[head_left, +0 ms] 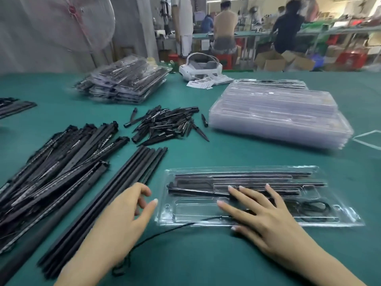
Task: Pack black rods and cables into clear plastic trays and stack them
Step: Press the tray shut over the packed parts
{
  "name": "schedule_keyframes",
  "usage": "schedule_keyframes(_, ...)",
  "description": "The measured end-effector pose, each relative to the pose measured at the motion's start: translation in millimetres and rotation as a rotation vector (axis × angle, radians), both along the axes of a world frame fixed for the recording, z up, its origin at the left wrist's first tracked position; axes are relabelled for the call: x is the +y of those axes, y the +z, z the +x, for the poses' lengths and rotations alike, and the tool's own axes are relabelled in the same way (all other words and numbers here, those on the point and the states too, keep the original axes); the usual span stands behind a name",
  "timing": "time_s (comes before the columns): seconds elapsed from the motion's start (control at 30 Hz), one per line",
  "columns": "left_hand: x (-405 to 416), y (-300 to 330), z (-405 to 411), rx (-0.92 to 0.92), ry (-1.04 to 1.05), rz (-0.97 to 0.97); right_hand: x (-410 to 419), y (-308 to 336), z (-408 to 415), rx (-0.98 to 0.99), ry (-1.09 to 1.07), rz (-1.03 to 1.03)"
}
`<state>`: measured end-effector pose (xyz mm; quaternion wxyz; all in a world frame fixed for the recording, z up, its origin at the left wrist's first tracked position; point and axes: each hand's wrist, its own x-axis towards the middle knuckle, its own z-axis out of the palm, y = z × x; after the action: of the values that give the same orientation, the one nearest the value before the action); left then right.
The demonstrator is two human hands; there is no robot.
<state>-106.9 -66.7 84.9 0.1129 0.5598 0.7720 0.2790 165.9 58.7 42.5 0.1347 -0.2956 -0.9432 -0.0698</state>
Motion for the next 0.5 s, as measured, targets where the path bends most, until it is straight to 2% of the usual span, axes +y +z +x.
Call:
schedule_keyframes(0.1, -23, -5, -9, 0.139, -0.004, -0.231, -3, 1, -1, 0.006, -0.011, -0.025)
schedule_keyframes(0.2, -30, -4, -4, 0.282, -0.064, -0.303, -4, 3, -1, 0.031, -0.023, -0.035)
schedule_keyframes(0.3, -30, -6, -1, 0.236, -0.123, -0.28, -6, 3, -1, 0.031, -0.033, -0.059)
schedule_keyframes(0.4, -24, -6, -6, 0.083, -0.093, -0.238, -6, 4, -1, 0.024, -0.037, -0.085)
schedule_keyframes(0.5, -9, -5, -8, 0.09, -0.043, -0.245, -7, 5, -1, 0.016, -0.042, -0.095)
